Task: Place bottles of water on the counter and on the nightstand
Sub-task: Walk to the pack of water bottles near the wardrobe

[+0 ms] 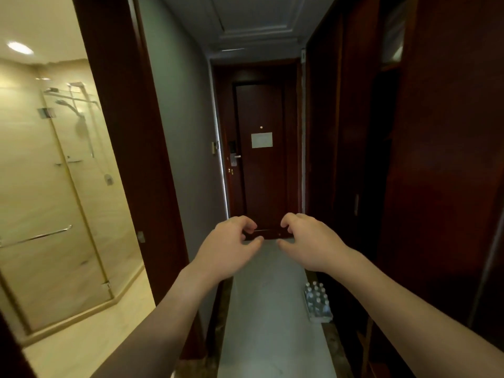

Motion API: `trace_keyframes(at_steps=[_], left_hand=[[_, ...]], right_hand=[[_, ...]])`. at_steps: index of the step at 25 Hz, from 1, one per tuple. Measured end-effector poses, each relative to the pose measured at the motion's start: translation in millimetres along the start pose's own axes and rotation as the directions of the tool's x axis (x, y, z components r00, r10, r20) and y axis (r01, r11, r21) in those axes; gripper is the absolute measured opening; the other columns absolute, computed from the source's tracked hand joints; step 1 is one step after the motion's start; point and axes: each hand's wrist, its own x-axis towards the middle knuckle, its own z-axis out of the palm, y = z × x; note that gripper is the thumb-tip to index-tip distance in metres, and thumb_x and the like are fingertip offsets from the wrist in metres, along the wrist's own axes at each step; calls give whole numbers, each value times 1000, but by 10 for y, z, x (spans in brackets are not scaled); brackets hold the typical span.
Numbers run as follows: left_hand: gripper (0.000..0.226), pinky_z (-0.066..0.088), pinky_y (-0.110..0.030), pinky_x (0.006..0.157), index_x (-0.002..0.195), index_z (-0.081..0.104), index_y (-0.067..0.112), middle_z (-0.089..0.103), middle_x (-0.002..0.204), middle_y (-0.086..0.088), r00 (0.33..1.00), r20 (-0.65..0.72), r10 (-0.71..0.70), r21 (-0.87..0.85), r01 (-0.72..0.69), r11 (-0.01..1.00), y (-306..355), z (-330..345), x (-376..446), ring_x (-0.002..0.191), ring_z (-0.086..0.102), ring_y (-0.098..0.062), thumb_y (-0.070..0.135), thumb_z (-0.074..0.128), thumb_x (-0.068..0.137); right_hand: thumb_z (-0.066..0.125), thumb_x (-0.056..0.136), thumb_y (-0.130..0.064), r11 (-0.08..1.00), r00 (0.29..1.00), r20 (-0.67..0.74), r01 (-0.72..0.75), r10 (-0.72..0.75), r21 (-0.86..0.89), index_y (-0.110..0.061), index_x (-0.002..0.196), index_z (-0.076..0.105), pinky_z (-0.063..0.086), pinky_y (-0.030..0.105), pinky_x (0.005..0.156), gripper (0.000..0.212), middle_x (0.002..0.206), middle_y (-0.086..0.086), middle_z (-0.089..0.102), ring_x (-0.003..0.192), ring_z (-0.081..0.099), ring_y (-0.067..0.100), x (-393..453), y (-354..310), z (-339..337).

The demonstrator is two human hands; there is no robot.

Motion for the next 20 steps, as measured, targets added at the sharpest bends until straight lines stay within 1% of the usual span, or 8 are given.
trace_keyframes(at_steps=[3, 5, 9, 13, 16, 18, 20], left_hand=[[35, 52, -26, 80, 119, 63, 25, 63, 105, 12, 999, -18, -32, -3, 32, 999, -317, 117, 779, 90, 60, -5, 41, 63, 89], [33, 52, -25, 78, 116, 63, 26, 63, 101, 13, 998, -30, -49, -16, 48, 999, -585, 241, 1266, 86, 60, -3, 42, 64, 88], [34, 55, -30, 84, 117, 65, 24, 65, 103, 13, 999, -24, -47, -88, 44, 995, -1266, 598, 2345, 90, 62, -3, 41, 64, 87], [36, 54, -28, 85, 118, 65, 23, 66, 108, 11, 999, -47, -25, -140, 18, 990, -1873, 744, 3627, 94, 63, -5, 40, 65, 87], [38, 54, -30, 89, 121, 65, 22, 66, 113, 10, 1000, -10, 26, -148, -27, 989, -2131, 877, 4596, 99, 63, -6, 40, 65, 87], [39, 55, -33, 89, 121, 65, 23, 67, 113, 9, 998, 15, 67, -146, -64, 987, -2248, 1072, 5117, 99, 63, -7, 41, 64, 86], [40, 56, -33, 88, 120, 65, 24, 68, 113, 9, 994, 49, 93, -156, -84, 984, -2353, 1322, 5554, 98, 63, -6, 42, 64, 85]], right_hand=[[60, 89, -43, 999, 1000, 16, 17, -18, 39, -23, 129, 52, 48, 29, 80, 45, 122, -4, 60, 105, 58, 15, 842, 226, 159], [60, 90, -43, 997, 1000, 26, 5, -7, 72, -24, 130, 52, 48, 28, 80, 46, 123, -5, 60, 104, 58, 13, 1359, 384, 325], [61, 89, -44, 995, 999, -7, -32, 33, 93, -24, 131, 52, 53, 33, 85, 48, 123, -4, 61, 105, 59, 14, 2528, 750, 745], [61, 88, -45, 996, 996, -59, -57, 61, 68, -24, 130, 53, 55, 37, 85, 48, 120, -3, 62, 103, 61, 16, 3846, 875, 987], [61, 87, -47, 991, 992, -83, -85, 94, 105, -25, 127, 54, 55, 38, 86, 46, 119, -5, 62, 103, 60, 14, 4695, 1021, 1092], [60, 87, -48, 984, 987, -96, -116, 129, 134, -26, 127, 54, 55, 37, 85, 45, 117, -6, 61, 101, 60, 13, 5079, 1211, 1179], [60, 88, -47, 978, 979, -104, -163, 177, 130, -25, 128, 54, 55, 36, 84, 45, 118, -6, 62, 101, 60, 13, 5413, 1462, 1298]])
